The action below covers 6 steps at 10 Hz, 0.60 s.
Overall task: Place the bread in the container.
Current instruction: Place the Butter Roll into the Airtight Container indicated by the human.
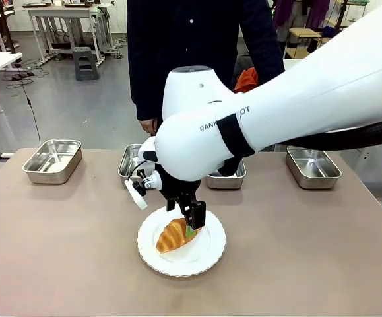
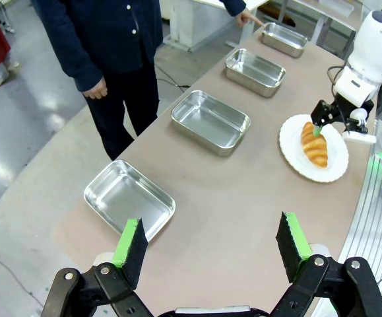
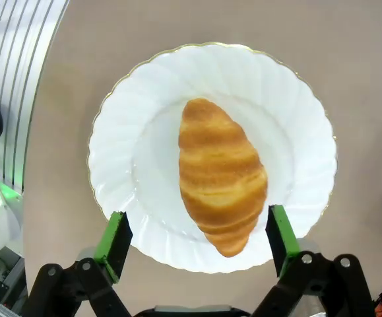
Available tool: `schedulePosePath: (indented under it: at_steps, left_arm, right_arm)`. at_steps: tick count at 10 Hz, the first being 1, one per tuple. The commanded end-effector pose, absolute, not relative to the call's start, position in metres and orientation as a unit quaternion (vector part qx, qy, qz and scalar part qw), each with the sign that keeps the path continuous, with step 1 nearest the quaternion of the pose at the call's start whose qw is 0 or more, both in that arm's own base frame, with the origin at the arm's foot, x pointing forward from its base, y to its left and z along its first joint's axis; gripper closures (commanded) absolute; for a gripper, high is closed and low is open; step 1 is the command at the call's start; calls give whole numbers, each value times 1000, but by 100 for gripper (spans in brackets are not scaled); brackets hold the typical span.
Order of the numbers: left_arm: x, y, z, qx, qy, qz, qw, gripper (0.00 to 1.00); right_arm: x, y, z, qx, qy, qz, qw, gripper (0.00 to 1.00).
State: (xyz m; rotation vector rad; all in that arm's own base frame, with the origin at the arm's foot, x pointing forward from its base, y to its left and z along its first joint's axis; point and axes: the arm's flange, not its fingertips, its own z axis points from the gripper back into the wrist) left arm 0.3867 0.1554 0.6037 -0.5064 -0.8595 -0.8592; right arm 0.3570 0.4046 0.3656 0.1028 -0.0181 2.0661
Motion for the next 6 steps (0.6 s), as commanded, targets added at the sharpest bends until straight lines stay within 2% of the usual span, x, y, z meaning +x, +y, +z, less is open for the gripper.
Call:
schedulePosePath:
  at_steps: [1, 4, 6]
  left_arm:
    - [386, 156, 605, -233, -400, -401, 791, 0]
    - [386, 156, 605, -233, -400, -401, 791, 0]
    - [386, 156, 605, -233, -400, -401, 791, 0]
  right_arm:
    - [347, 405, 363, 16, -11, 849, 528, 0]
    - [346, 408, 352, -30, -44, 851, 522, 0]
    - [352, 409, 344, -23, -41, 857, 514, 0]
